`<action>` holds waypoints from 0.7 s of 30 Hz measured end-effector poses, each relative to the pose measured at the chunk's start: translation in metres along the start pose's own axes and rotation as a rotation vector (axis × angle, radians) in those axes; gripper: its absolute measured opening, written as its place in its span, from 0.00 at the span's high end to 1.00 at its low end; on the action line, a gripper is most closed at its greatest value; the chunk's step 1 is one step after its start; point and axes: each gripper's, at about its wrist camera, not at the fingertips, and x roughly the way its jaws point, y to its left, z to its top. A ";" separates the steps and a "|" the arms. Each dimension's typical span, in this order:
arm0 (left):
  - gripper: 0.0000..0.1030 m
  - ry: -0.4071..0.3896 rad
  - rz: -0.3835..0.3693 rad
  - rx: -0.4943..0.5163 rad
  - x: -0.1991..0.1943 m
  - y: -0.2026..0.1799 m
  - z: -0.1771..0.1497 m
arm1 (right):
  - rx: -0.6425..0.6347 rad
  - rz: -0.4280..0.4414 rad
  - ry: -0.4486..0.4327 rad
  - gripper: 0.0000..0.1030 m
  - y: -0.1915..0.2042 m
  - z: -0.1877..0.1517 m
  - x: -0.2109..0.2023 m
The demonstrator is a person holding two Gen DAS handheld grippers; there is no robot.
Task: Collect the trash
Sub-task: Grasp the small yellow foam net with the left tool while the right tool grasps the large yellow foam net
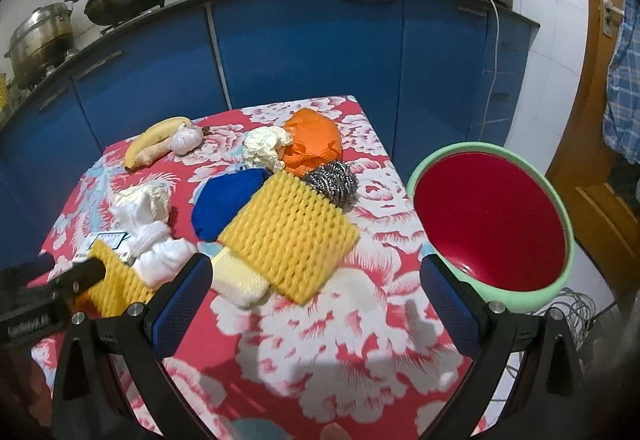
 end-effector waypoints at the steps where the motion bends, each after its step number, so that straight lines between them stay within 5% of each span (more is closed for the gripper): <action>1: 0.01 0.006 0.002 0.002 0.002 0.000 -0.001 | 0.003 0.005 0.012 0.01 0.000 0.001 0.005; 6: 0.02 0.027 -0.013 0.018 0.007 -0.004 -0.004 | -0.002 0.004 0.031 0.01 0.000 0.002 0.019; 14: 0.05 0.041 -0.062 0.059 0.010 -0.015 -0.009 | 0.005 0.025 0.070 0.16 -0.005 0.001 0.034; 16: 0.28 0.053 -0.074 0.064 0.011 -0.017 -0.009 | 0.003 0.045 0.079 0.27 -0.005 0.000 0.036; 21: 0.45 0.090 -0.099 0.054 0.018 -0.017 -0.011 | 0.006 0.096 0.096 0.43 -0.003 -0.002 0.039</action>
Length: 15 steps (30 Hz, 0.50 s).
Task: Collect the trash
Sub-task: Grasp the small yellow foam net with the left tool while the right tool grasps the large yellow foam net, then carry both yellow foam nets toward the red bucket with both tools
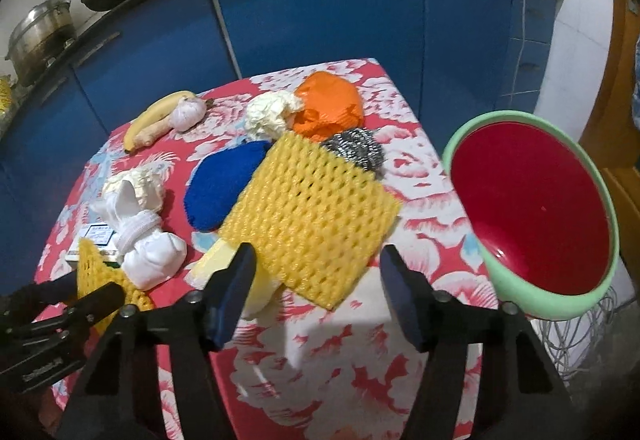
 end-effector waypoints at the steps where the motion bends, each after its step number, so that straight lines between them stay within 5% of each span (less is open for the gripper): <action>1: 0.50 0.001 -0.005 0.001 0.000 0.000 0.000 | -0.006 0.008 0.002 0.46 0.002 0.000 0.000; 7: 0.71 -0.004 -0.036 0.010 -0.004 -0.003 -0.002 | -0.029 0.045 -0.008 0.77 0.009 -0.001 -0.006; 10: 0.73 -0.027 -0.044 0.017 -0.013 -0.004 0.000 | -0.037 0.044 -0.033 0.90 0.010 -0.001 -0.014; 15: 0.73 -0.075 -0.062 0.040 -0.032 -0.008 0.005 | -0.038 0.051 -0.076 0.98 0.007 0.000 -0.029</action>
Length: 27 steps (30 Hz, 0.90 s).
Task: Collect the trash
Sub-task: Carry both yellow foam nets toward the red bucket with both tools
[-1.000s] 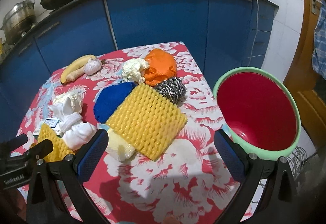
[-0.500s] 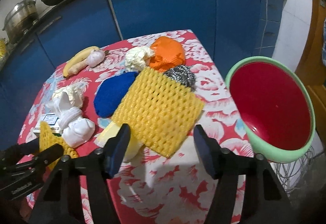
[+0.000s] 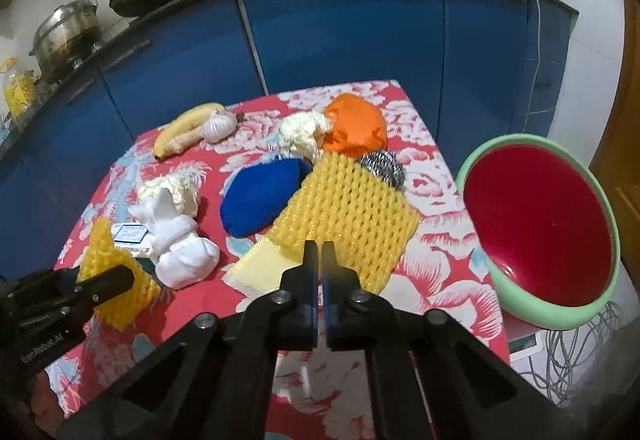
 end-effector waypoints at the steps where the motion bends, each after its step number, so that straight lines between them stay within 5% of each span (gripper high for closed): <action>1: 0.73 -0.005 -0.006 0.001 -0.003 -0.001 0.002 | 0.000 0.000 -0.005 0.98 0.000 0.000 -0.003; 11: 0.73 -0.041 -0.037 0.017 -0.014 -0.011 0.019 | 0.073 0.001 -0.025 0.95 -0.016 0.008 -0.018; 13: 0.73 -0.044 -0.033 0.013 -0.015 -0.011 0.020 | 0.111 -0.002 0.005 0.71 -0.022 0.006 -0.011; 15: 0.73 -0.045 -0.027 0.006 -0.015 -0.009 0.020 | 0.138 0.000 0.017 0.59 -0.026 0.003 -0.006; 27: 0.73 -0.042 -0.016 -0.004 -0.007 -0.006 0.025 | 0.137 -0.065 0.097 0.56 -0.028 -0.006 0.030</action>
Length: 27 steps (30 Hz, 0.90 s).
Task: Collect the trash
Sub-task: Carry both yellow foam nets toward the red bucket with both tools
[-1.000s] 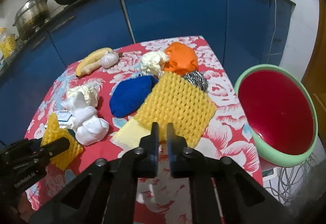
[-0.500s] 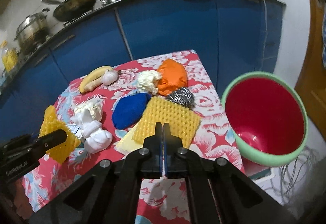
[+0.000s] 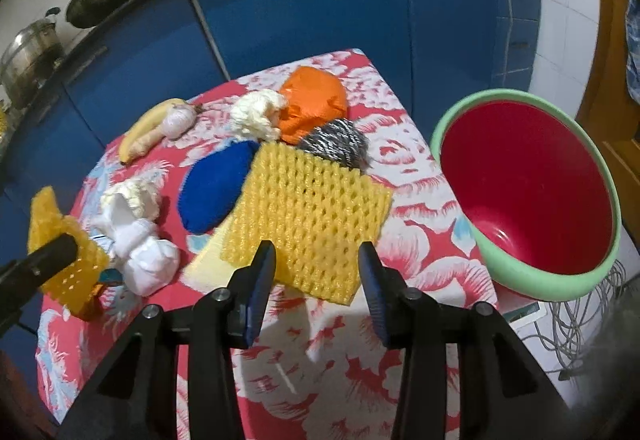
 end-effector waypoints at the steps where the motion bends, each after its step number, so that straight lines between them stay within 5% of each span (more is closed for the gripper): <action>1: 0.73 0.001 -0.001 0.002 0.001 -0.001 0.000 | 0.006 0.000 0.007 0.56 -0.002 0.000 0.001; 5: 0.73 0.006 -0.007 0.006 0.003 -0.005 0.002 | 0.015 -0.012 0.019 0.64 -0.007 -0.003 0.005; 10: 0.73 0.011 -0.015 0.017 0.004 -0.012 0.003 | 0.001 -0.027 -0.007 0.91 -0.003 -0.002 -0.003; 27: 0.73 -0.017 -0.053 0.047 -0.012 -0.035 0.015 | 0.026 0.036 -0.140 0.91 -0.017 0.005 -0.067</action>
